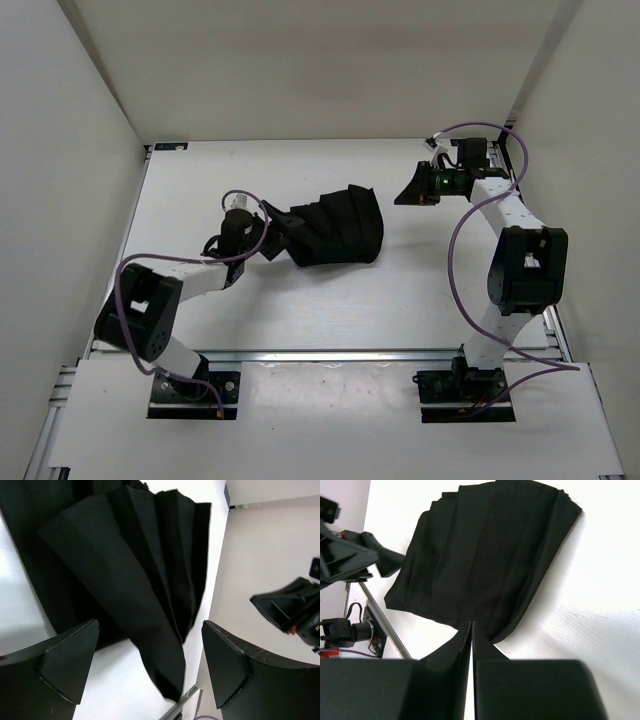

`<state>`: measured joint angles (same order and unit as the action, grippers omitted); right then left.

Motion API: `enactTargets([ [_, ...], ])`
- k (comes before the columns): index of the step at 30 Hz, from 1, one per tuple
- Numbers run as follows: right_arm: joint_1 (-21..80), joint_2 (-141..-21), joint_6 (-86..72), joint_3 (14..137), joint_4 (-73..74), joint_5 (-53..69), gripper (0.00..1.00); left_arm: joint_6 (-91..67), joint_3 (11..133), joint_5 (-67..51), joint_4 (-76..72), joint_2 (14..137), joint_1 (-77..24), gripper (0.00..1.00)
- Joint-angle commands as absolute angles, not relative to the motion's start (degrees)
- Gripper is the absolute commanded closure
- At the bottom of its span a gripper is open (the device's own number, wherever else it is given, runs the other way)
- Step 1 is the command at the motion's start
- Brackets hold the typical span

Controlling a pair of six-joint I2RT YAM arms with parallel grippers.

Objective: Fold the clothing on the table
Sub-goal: Fold the skirt

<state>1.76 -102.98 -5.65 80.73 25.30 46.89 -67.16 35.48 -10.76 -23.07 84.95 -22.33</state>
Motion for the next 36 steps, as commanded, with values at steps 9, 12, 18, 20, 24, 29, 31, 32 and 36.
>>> enactTargets([
  [9,0.09,-101.08,-4.92,80.86,24.87,47.20,0.93,-71.10,43.59,-10.46,-31.99,96.41,-24.78,0.06],
  [12,0.09,-101.33,-4.74,80.60,25.05,46.93,0.93,-71.37,45.35,-10.64,-32.25,98.26,-25.14,0.06],
  [18,-1.67,-101.16,-4.66,80.77,24.53,46.84,0.93,-71.80,46.49,-11.86,-33.75,100.98,-25.31,0.27],
  [20,-1.76,-101.25,-4.83,80.60,24.26,46.76,0.93,-71.89,46.32,-13.44,-35.32,101.60,-25.05,0.55],
  [24,-1.67,-101.16,-4.92,80.42,24.08,47.11,0.93,-70.23,46.40,-14.33,-33.84,101.52,-23.65,1.00],
  [29,-1.84,-100.99,-4.48,79.19,24.26,47.20,0.94,-63.30,52.10,-13.45,-29.72,99.58,-24.08,1.00],
  [31,-1.93,-100.81,-4.57,79.36,24.17,47.11,0.94,-60.14,55.52,-13.53,-26.21,99.40,-24.34,1.00],
  [32,-1.85,-101.07,-4.57,79.45,24.26,47.11,0.94,-58.46,56.68,-13.01,-25.76,99.23,-24.61,1.00],
  [36,-1.76,-100.81,-4.22,79.45,24.61,47.46,0.95,-53.62,61.17,-11.96,-21.46,98.18,-24.79,1.00],
])
